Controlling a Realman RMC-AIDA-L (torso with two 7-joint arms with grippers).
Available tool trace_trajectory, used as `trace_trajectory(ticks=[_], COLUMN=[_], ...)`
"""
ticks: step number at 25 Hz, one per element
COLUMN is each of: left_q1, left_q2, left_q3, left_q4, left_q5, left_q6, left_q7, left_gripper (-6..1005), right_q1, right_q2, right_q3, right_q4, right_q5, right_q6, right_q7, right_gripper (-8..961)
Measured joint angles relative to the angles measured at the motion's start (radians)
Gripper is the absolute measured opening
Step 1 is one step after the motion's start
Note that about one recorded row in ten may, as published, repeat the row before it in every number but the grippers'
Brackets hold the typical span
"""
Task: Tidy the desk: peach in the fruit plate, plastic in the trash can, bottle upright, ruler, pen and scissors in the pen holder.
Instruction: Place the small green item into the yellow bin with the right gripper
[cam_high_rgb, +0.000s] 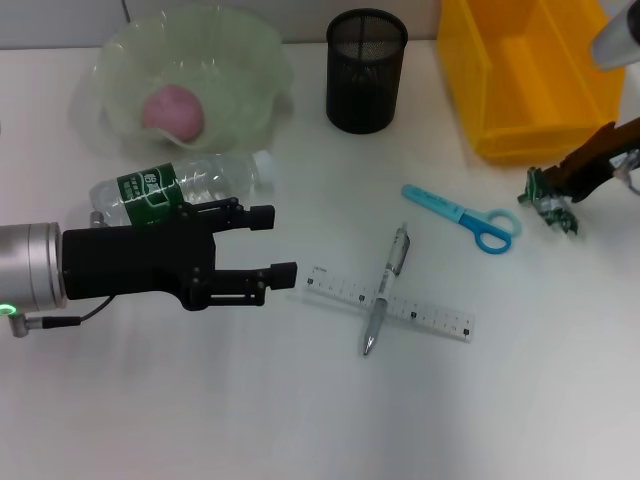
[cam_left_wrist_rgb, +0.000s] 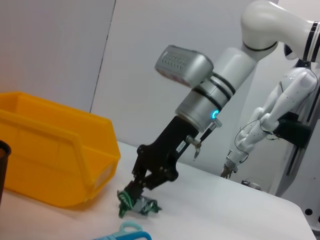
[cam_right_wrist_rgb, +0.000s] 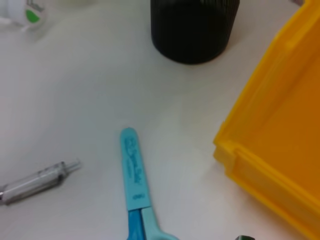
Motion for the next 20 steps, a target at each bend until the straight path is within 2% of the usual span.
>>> trace_trajectory(ticks=[6, 10, 15, 18, 20], left_q1=[-0.001, -0.002, -0.002, -0.002, -0.002], left_q2=[0.002, 0.002, 0.003, 0.003, 0.003], left_q3=[0.000, 0.000, 0.000, 0.000, 0.000], left_q4=[0.000, 0.000, 0.000, 0.000, 0.000], left_q5=[-0.002, -0.002, -0.004, -0.006, -0.006], left_q6=[0.000, 0.000, 0.000, 0.001, 0.001], left_q7=[0.000, 0.000, 0.000, -0.001, -0.001], left_gripper=[827, 827, 827, 827, 827], right_q1=[-0.037, -0.060, -0.053, -0.040, -0.015], right_q2=[-0.006, -0.012, -0.006, -0.001, -0.005], right_q3=[0.006, 0.051, 0.109, 0.102, 0.095], right_q4=[-0.201, -0.324, -0.335, -0.275, -0.201], right_q5=[0.082, 0.154, 0.181, 0.183, 0.183], right_q6=[-0.169, -0.194, -0.058, 0.090, 0.166], right_q7=[0.033, 0.054, 0.064, 0.083, 0.086], right_gripper=[36, 24, 28, 30, 32])
